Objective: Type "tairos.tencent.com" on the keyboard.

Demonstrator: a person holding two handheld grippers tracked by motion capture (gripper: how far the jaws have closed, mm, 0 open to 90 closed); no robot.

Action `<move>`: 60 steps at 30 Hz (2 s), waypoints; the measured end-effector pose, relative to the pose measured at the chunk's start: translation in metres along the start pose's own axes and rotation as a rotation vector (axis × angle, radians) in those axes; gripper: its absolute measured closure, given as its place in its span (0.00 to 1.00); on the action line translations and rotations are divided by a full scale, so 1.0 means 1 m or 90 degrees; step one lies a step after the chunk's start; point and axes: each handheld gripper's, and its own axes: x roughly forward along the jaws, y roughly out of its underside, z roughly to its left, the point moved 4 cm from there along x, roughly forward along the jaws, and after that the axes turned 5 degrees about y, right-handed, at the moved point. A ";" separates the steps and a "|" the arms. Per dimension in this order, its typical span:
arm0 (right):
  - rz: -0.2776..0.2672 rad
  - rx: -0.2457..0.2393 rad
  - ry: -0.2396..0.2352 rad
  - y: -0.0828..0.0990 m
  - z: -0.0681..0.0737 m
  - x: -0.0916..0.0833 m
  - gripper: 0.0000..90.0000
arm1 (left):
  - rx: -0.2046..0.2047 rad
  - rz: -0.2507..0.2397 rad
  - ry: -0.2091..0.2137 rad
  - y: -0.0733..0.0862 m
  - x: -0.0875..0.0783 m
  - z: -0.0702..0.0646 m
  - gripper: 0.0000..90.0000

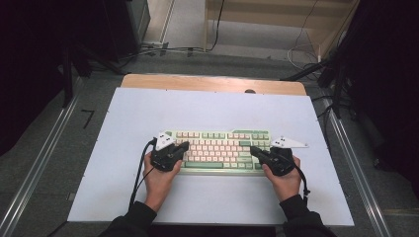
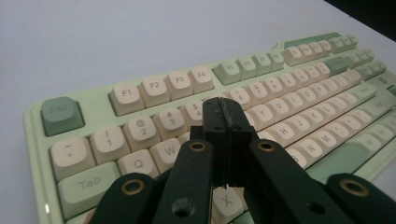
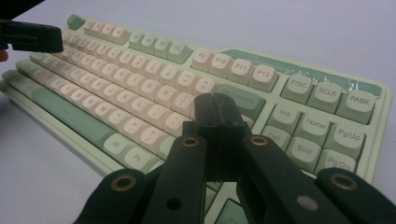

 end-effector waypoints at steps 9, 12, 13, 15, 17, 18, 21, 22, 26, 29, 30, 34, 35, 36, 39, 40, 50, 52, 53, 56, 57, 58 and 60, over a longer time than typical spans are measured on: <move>-0.003 -0.005 0.004 0.000 0.000 0.001 0.98 | 0.002 0.012 0.022 -0.004 0.013 -0.010 1.00; 0.000 -0.005 -0.002 0.000 0.001 0.001 0.98 | 0.003 0.016 0.028 -0.005 0.018 -0.013 1.00; 0.000 -0.005 -0.002 0.000 0.001 0.001 0.98 | 0.005 0.018 0.030 -0.005 0.019 -0.014 1.00; 0.001 -0.004 -0.003 0.000 0.001 0.001 0.98 | 0.006 0.018 0.033 -0.006 0.021 -0.016 1.00; 0.000 -0.004 -0.002 0.000 0.001 0.001 0.98 | 0.009 0.019 0.033 -0.007 0.023 -0.017 1.00; 0.000 -0.004 -0.001 0.000 0.001 0.001 0.98 | 0.009 0.021 0.032 -0.007 0.024 -0.017 1.00; -0.001 -0.004 0.000 0.000 0.000 0.001 0.98 | 0.007 0.026 0.031 -0.007 0.027 -0.017 1.00; -0.002 -0.004 0.000 0.000 0.000 0.001 0.98 | 0.007 0.027 0.030 -0.007 0.027 -0.016 1.00; -0.002 -0.005 0.003 0.000 0.000 0.001 0.98 | 0.008 0.031 0.028 -0.007 0.030 -0.016 1.00; -0.003 -0.007 0.001 0.000 0.001 0.000 0.98 | 0.009 0.037 0.026 -0.006 0.032 -0.016 1.00; -0.004 -0.009 0.001 0.000 0.001 0.000 0.98 | 0.009 0.037 0.025 -0.006 0.032 -0.016 1.00; -0.001 -0.009 -0.001 0.000 0.002 0.001 0.98 | 0.006 0.036 0.024 -0.006 0.033 -0.015 1.00; -0.001 -0.009 -0.001 0.000 0.002 0.001 0.98 | 0.006 0.036 0.025 -0.006 0.033 -0.016 1.00; -0.002 -0.010 -0.002 0.000 0.002 0.001 0.98 | 0.006 0.037 0.026 -0.006 0.034 -0.016 1.00; -0.001 -0.010 -0.003 0.000 0.002 0.001 0.98 | 0.008 0.040 0.024 -0.005 0.034 -0.016 1.00; -0.001 -0.009 -0.003 0.000 0.002 0.001 0.98 | 0.008 0.040 0.024 -0.005 0.034 -0.016 1.00; -0.001 -0.010 -0.002 0.000 0.002 0.000 0.98 | 0.008 0.044 0.022 -0.004 0.035 -0.014 1.00; 0.000 -0.010 -0.001 0.000 0.002 0.001 0.98 | 0.007 0.047 0.022 -0.004 0.036 -0.015 1.00; 0.000 -0.011 -0.001 0.000 0.002 0.001 0.98 | 0.008 0.054 0.020 -0.003 0.037 -0.015 1.00; 0.001 -0.011 0.000 0.000 0.002 0.001 0.98 | 0.010 0.061 0.020 -0.003 0.037 -0.015 1.00; 0.001 -0.011 0.000 0.000 0.002 0.001 0.98 | 0.009 0.060 0.020 -0.003 0.037 -0.015 1.00; 0.000 -0.012 0.000 0.000 0.002 0.001 0.98 | 0.008 0.059 0.022 -0.003 0.037 -0.015 1.00; -0.001 -0.010 0.000 0.000 0.002 0.001 0.98 | 0.008 0.051 0.025 -0.004 0.035 -0.015 1.00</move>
